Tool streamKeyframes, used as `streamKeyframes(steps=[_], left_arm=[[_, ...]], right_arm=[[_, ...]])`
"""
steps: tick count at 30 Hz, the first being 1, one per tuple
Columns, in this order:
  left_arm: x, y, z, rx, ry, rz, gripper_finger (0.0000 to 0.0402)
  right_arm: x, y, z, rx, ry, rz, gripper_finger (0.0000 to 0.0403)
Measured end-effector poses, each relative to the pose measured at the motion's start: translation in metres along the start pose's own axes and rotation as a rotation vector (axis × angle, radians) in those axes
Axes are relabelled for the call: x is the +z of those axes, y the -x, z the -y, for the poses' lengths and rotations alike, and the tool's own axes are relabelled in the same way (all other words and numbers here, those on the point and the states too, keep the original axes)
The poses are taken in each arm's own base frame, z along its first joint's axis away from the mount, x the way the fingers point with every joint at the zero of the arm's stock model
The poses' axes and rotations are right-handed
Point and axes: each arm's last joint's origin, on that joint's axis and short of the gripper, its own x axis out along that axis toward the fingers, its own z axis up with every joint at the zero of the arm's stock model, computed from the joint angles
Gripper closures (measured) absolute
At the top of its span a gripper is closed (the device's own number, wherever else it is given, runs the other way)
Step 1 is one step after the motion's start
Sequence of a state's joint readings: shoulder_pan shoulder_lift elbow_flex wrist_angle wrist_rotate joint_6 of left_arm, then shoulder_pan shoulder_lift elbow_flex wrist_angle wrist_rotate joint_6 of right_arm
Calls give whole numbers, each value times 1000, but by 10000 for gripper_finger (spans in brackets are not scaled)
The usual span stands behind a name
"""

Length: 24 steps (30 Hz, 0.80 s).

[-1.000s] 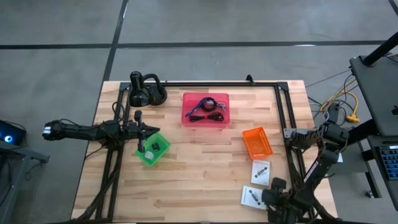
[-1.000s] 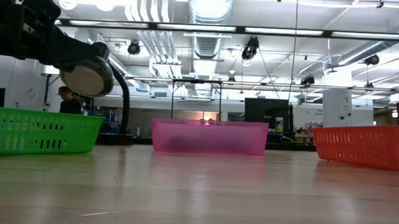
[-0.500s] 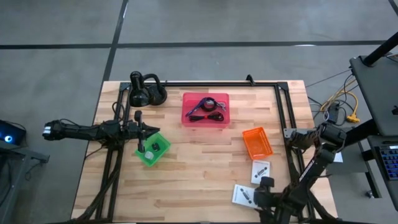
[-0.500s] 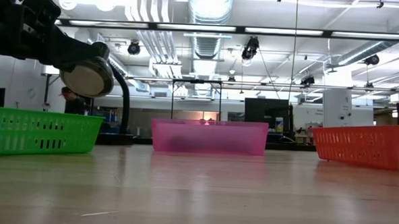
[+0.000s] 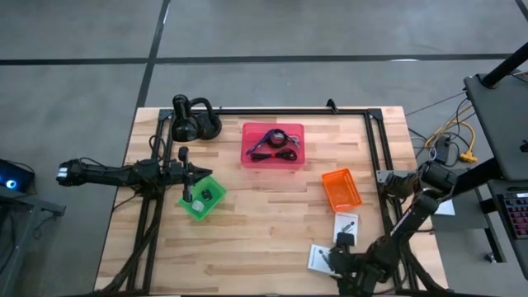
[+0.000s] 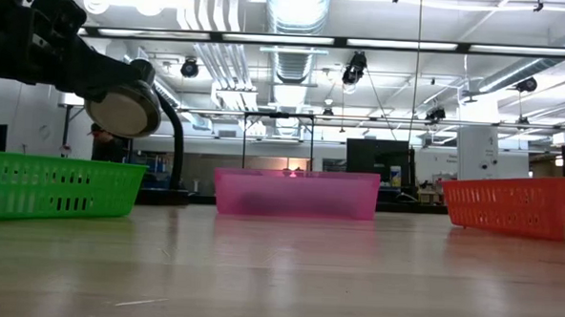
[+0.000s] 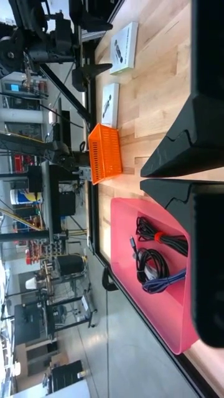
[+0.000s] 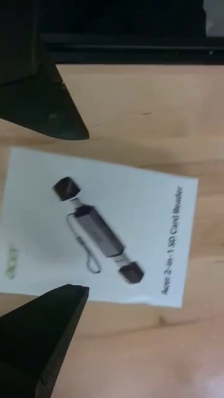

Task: Pick and place items into bin
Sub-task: Put the bottom card reader box into the orange bin

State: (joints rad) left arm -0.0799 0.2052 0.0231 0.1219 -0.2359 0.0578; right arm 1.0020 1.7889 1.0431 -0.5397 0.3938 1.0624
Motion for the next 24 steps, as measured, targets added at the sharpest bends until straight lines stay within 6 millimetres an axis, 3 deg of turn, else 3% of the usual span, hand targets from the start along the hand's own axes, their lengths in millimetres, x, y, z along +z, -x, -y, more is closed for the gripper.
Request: streamKeyframes(steps=[9,24], left_arm=[[-1,0,0,-1,-2,-9,402],[0,0,0,-1,-2,-3,402]], right_arm=[[15,-10,10,56,-20,-123,23],[19,-11,10,82,89,-107,23]])
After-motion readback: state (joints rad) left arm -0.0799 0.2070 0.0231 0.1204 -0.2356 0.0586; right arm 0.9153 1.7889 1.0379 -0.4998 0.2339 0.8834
